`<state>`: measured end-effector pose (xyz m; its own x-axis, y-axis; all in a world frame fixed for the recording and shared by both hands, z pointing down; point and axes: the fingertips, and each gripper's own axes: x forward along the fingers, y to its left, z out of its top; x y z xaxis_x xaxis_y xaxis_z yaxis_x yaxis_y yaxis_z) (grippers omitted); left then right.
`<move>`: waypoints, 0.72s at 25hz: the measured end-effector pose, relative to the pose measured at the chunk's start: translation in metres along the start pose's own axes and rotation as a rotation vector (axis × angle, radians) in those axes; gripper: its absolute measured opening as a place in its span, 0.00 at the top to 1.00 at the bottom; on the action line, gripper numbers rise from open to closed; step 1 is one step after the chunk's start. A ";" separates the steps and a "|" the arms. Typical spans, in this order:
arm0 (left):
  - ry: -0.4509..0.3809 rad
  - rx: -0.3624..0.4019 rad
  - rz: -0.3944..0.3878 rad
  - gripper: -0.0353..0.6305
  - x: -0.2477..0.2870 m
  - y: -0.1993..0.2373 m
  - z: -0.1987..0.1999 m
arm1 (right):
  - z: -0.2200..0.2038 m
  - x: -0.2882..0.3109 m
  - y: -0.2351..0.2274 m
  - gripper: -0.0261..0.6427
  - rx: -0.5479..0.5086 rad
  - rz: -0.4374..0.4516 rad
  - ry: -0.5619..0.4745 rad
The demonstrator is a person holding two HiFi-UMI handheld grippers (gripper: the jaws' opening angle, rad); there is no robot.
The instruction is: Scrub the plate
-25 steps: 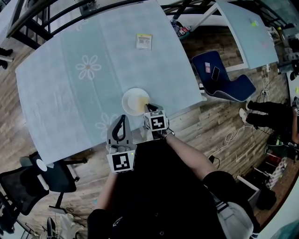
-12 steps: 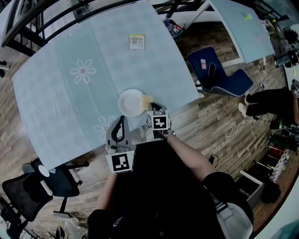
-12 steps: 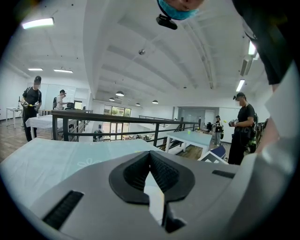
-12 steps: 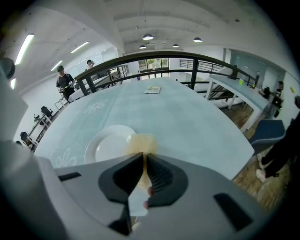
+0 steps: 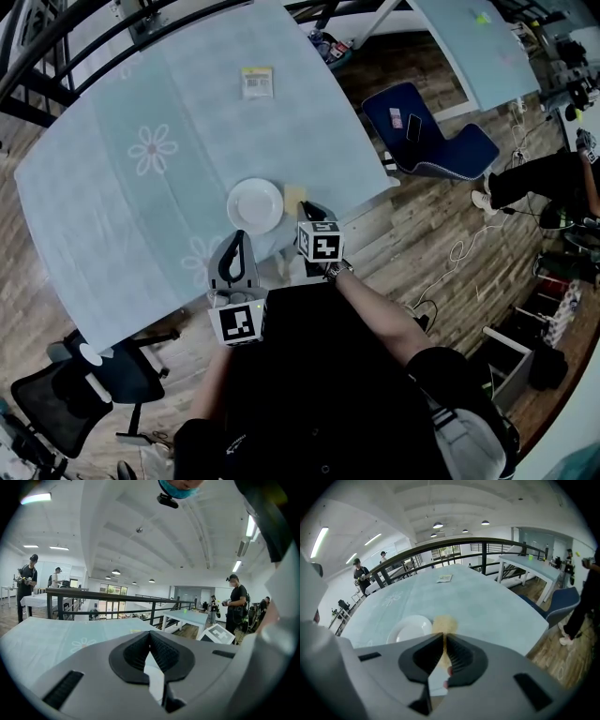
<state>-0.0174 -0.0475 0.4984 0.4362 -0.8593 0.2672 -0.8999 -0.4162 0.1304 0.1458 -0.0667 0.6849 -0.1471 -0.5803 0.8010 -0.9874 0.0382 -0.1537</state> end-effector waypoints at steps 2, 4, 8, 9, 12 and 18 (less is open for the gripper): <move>-0.002 0.001 0.008 0.93 0.001 0.003 0.001 | 0.001 -0.001 0.006 0.92 0.012 0.032 0.005; -0.011 -0.006 0.016 0.93 0.002 0.006 0.006 | 0.000 -0.001 0.017 0.92 0.003 0.078 0.020; -0.016 -0.004 0.035 0.93 -0.002 0.011 0.007 | -0.008 -0.001 0.054 0.92 -0.061 0.189 0.061; -0.017 -0.005 0.040 0.93 -0.003 0.012 0.006 | -0.011 -0.002 0.063 0.92 -0.080 0.218 0.070; -0.016 -0.013 0.059 0.93 -0.007 0.016 0.000 | -0.019 -0.002 0.089 0.92 -0.127 0.294 0.094; 0.005 -0.021 0.083 0.93 -0.013 0.016 -0.006 | -0.035 -0.001 0.113 0.92 -0.153 0.380 0.161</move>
<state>-0.0374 -0.0407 0.5026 0.3605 -0.8888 0.2829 -0.9326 -0.3377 0.1273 0.0327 -0.0330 0.6874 -0.4970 -0.3676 0.7860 -0.8567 0.3516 -0.3773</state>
